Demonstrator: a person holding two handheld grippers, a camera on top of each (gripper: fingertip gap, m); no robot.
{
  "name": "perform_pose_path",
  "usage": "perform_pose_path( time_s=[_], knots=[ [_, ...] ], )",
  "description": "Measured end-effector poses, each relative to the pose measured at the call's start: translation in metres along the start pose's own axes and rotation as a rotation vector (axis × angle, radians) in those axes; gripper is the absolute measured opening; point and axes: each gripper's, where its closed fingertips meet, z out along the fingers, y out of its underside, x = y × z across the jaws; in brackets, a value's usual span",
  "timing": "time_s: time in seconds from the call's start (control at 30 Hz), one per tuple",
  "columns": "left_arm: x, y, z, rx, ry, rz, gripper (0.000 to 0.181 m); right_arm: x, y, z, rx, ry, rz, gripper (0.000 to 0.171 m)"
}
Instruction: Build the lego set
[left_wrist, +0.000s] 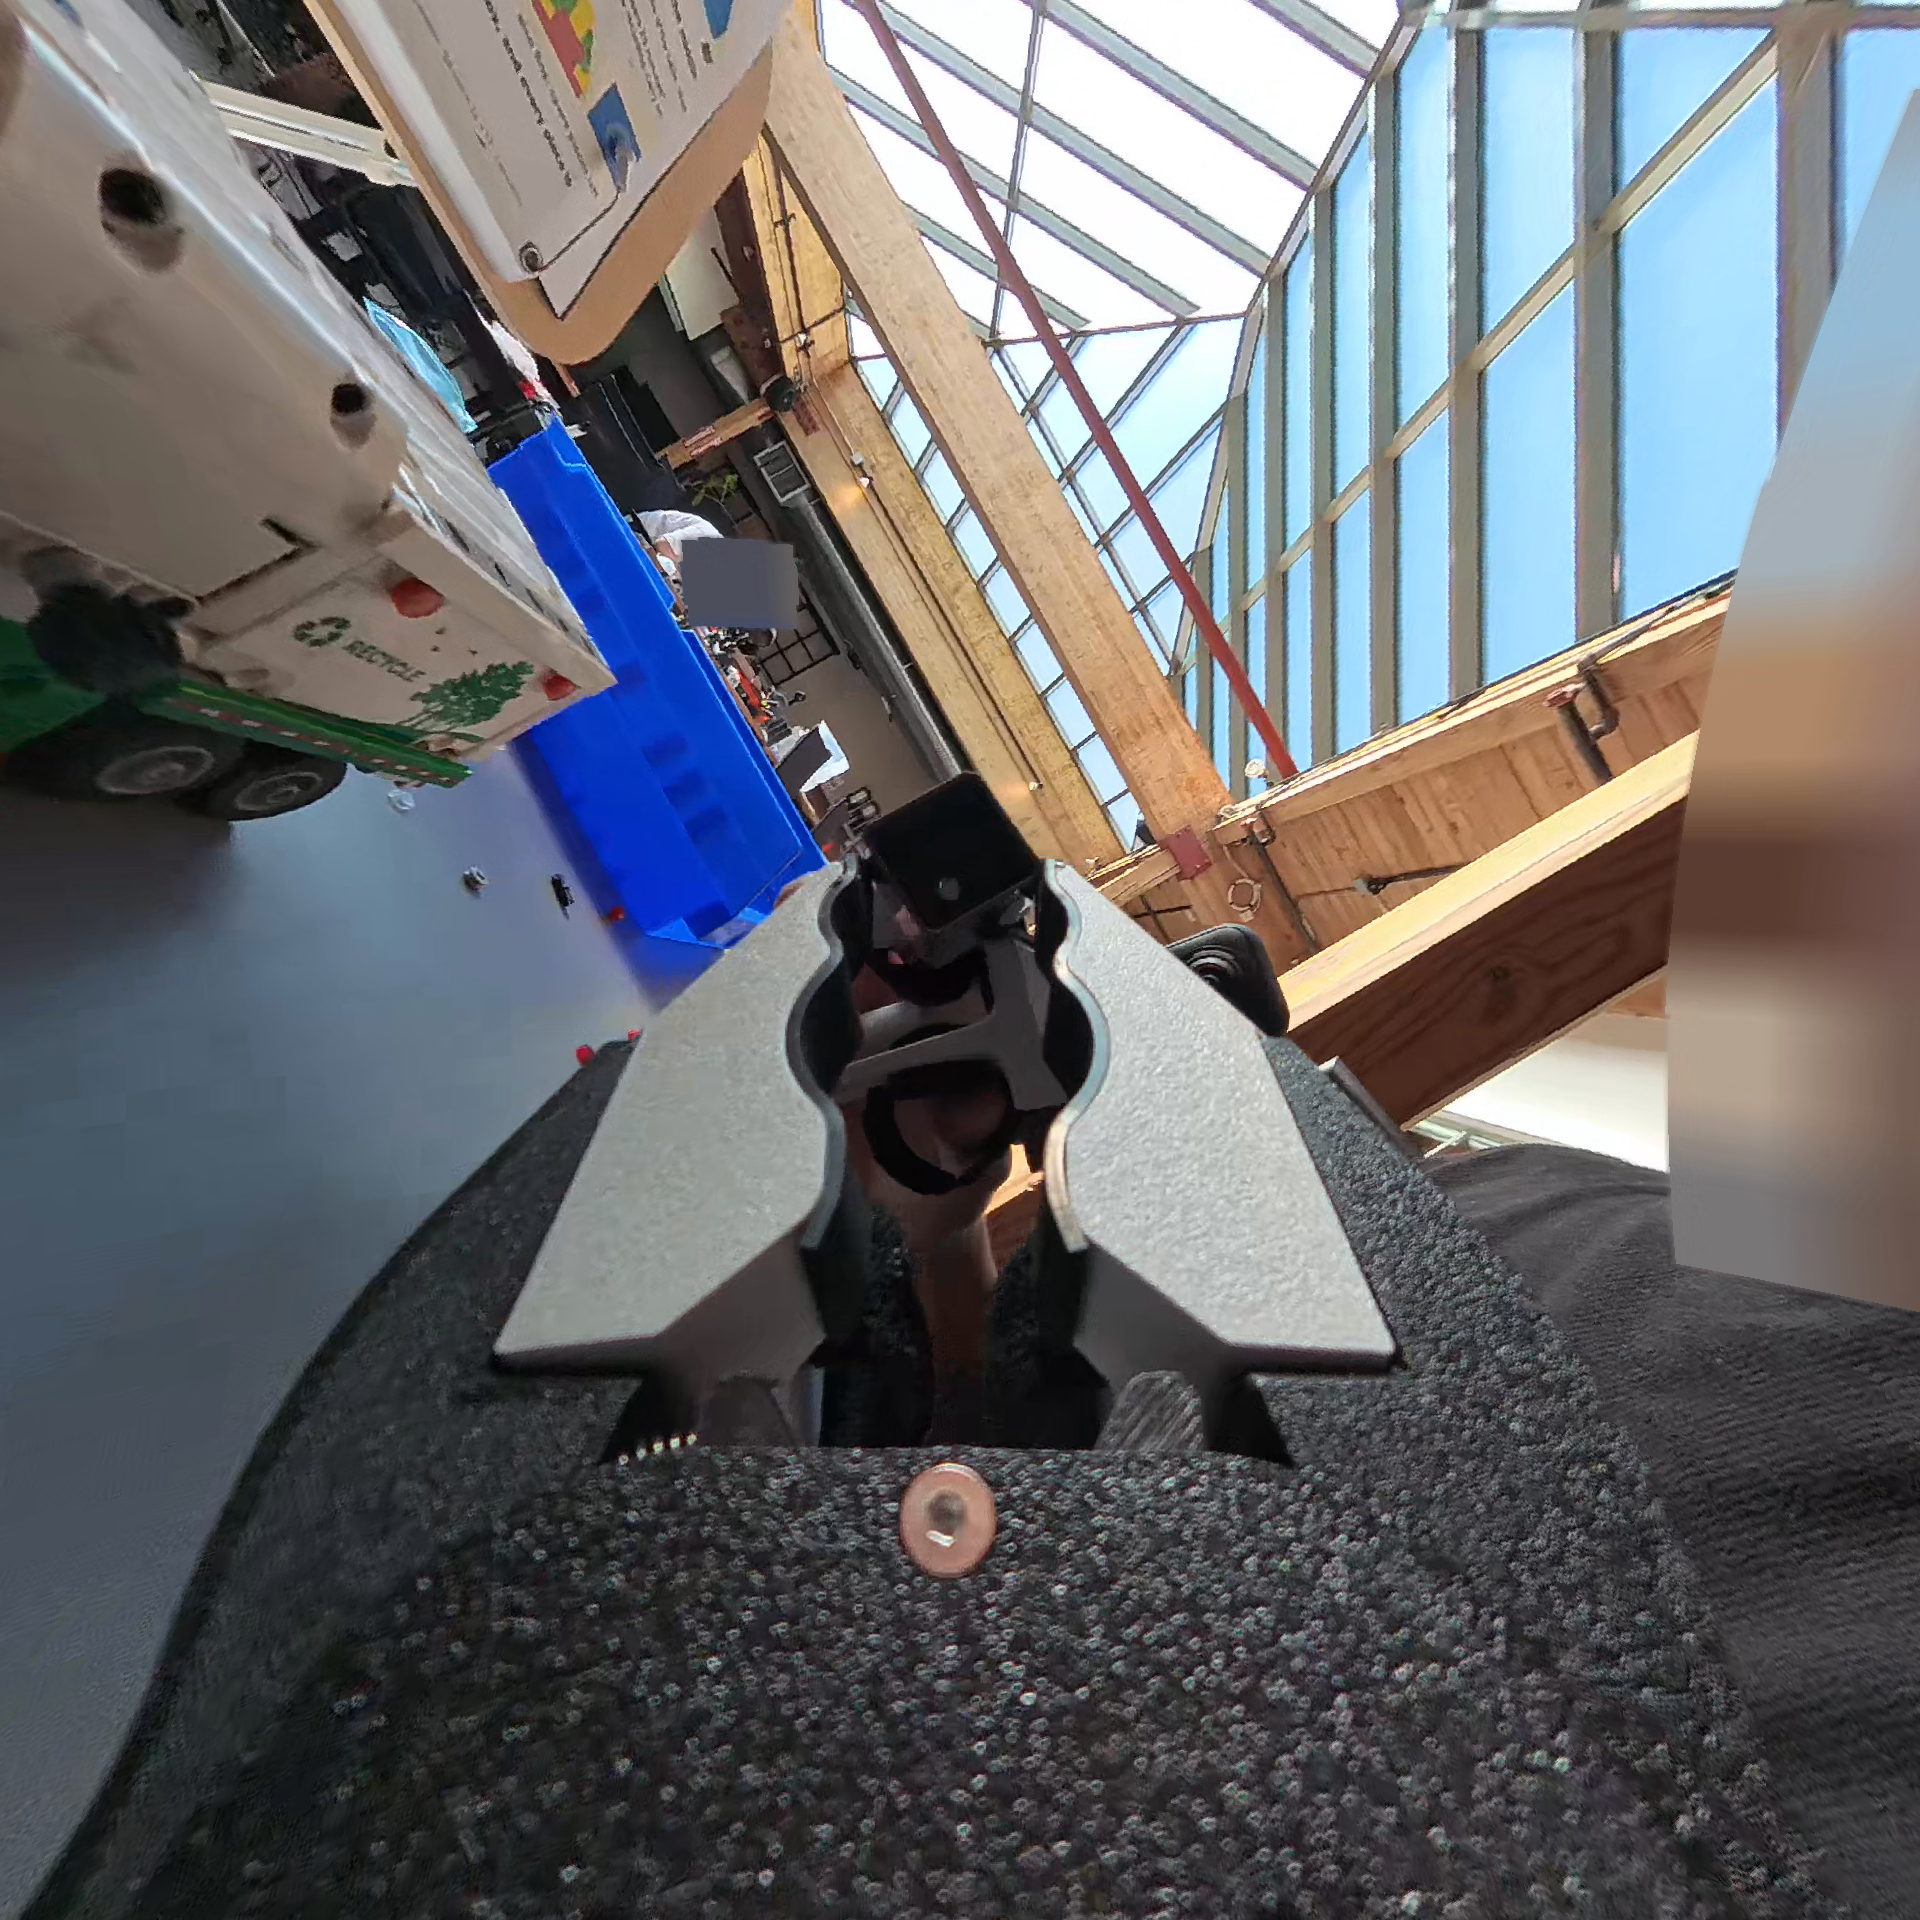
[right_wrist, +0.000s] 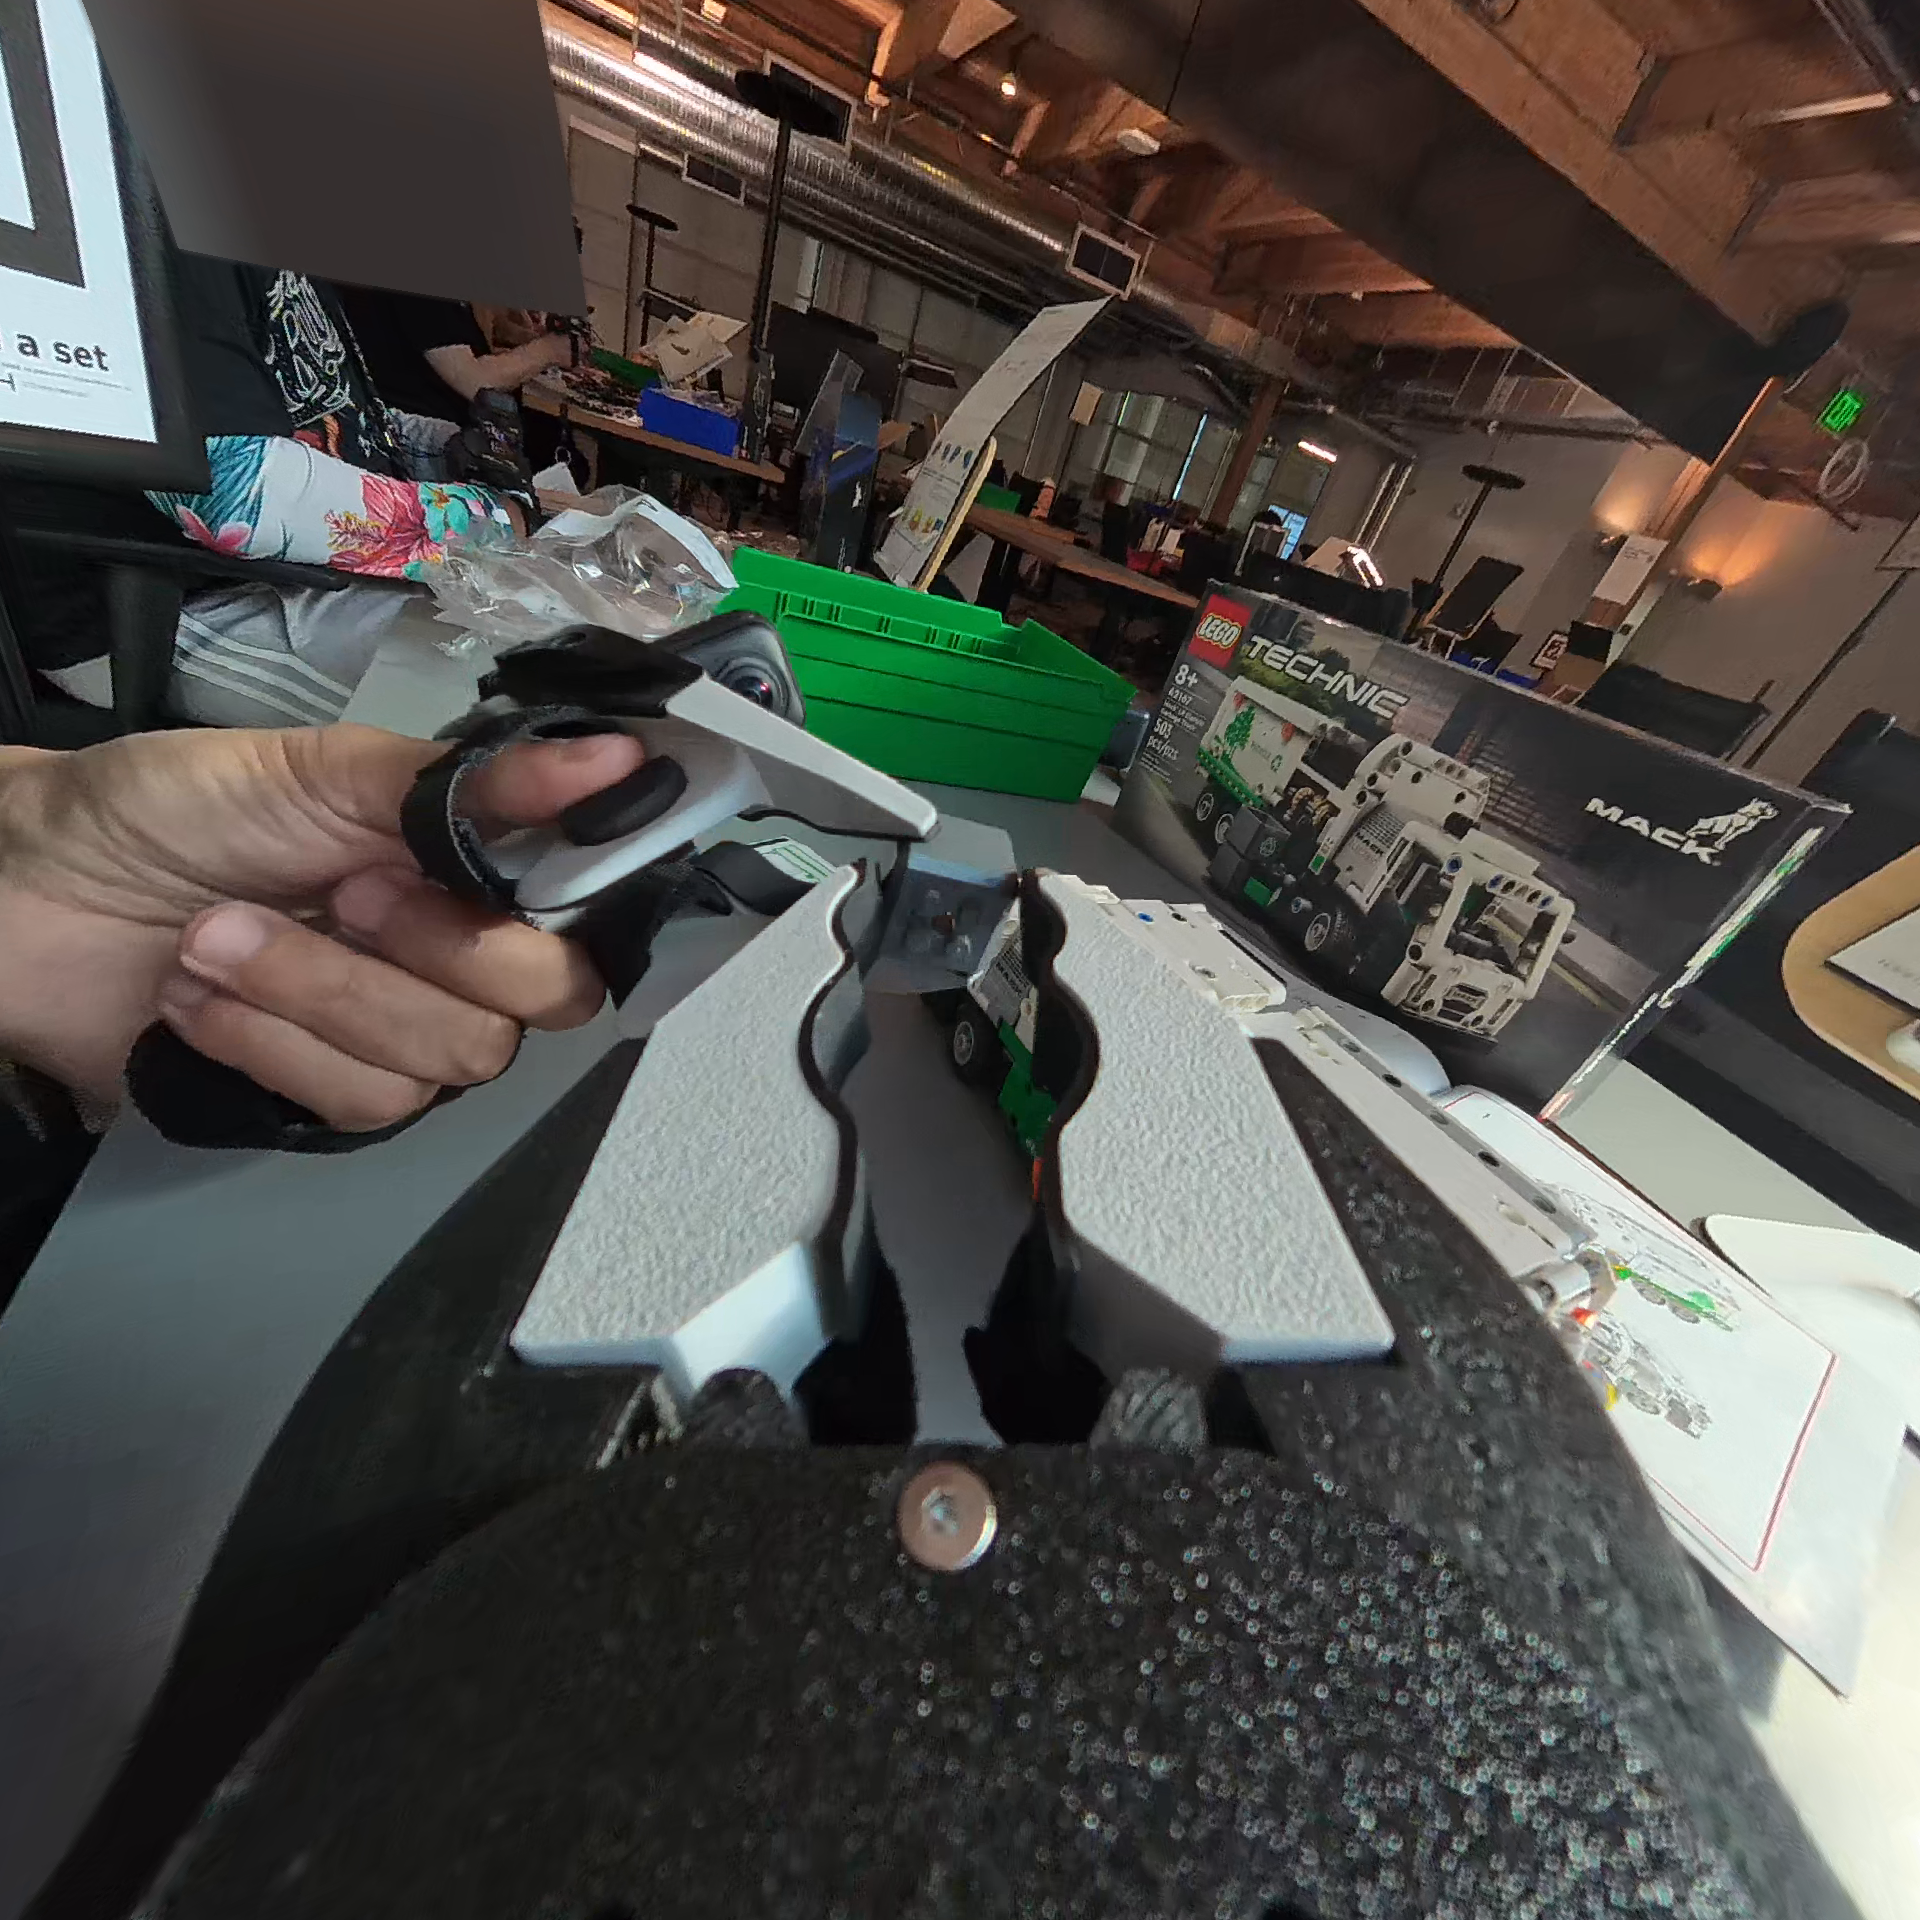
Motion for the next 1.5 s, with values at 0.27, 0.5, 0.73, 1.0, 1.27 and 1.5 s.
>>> perform_pose_path(
  time_s=[0.27,0.5,0.73,1.0,1.27,1.5],
  knots=[
    [0.007,0.005,0.004,0.010,0.058,-0.066,0.029,-0.003,-0.001,-0.003,-0.002,0.009,-0.004,0.030],
    [0.011,0.014,0.005,-0.051,0.082,-0.053,0.028,-0.006,-0.003,-0.012,-0.008,-0.036,0.029,0.027],
    [0.011,0.031,-0.002,-0.215,0.010,0.118,0.027,-0.019,-0.001,-0.024,-0.028,-0.143,-0.094,0.026],
    [-0.004,0.025,-0.016,-0.220,-0.089,0.212,0.023,-0.011,0.014,-0.026,-0.039,-0.234,0.090,0.026],
    [-0.052,0.035,-0.042,-0.512,-0.426,0.772,0.043,-0.005,0.050,-0.032,-0.262,-0.292,0.123,0.026],
    [-0.092,0.079,-0.043,-0.854,-0.513,0.985,0.050,-0.004,0.072,-0.047,-0.477,-0.318,0.207,0.026]
  ],
)
